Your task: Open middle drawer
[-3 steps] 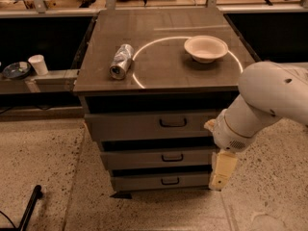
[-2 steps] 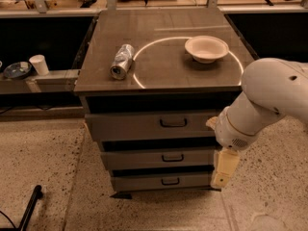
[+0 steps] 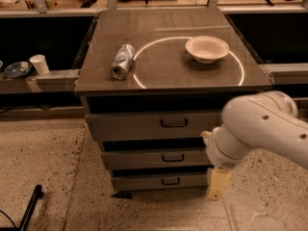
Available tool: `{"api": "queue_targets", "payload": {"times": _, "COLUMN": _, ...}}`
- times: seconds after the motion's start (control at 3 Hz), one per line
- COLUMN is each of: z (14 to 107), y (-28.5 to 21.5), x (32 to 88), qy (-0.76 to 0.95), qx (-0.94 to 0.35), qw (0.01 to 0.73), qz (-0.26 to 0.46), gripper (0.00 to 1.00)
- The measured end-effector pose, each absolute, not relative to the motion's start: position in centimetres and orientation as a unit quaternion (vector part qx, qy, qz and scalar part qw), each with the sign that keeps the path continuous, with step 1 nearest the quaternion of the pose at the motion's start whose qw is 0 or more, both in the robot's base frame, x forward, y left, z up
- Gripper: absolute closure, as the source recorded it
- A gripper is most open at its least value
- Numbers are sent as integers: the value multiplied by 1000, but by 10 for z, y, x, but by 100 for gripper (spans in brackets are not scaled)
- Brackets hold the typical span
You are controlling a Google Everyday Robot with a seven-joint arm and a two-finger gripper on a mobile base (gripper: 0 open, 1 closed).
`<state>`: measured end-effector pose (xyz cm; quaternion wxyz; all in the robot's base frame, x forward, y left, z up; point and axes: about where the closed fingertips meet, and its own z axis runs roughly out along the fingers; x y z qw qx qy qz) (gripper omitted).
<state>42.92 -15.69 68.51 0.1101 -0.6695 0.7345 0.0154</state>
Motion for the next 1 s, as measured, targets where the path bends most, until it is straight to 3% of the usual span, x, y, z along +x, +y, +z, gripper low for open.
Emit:
{"api": "queue_targets", "payload": {"times": 0.33, "z": 664, "y": -175, "x": 435, "qy": 723, "qx": -668, "qw": 173, "qz": 24, "gripper": 0}}
{"api": "queue_targets", "payload": {"times": 1.0, "z": 642, "y": -185, "x": 438, "qy": 688, "qx": -707, "qw": 166, "qz": 4, "gripper": 0}}
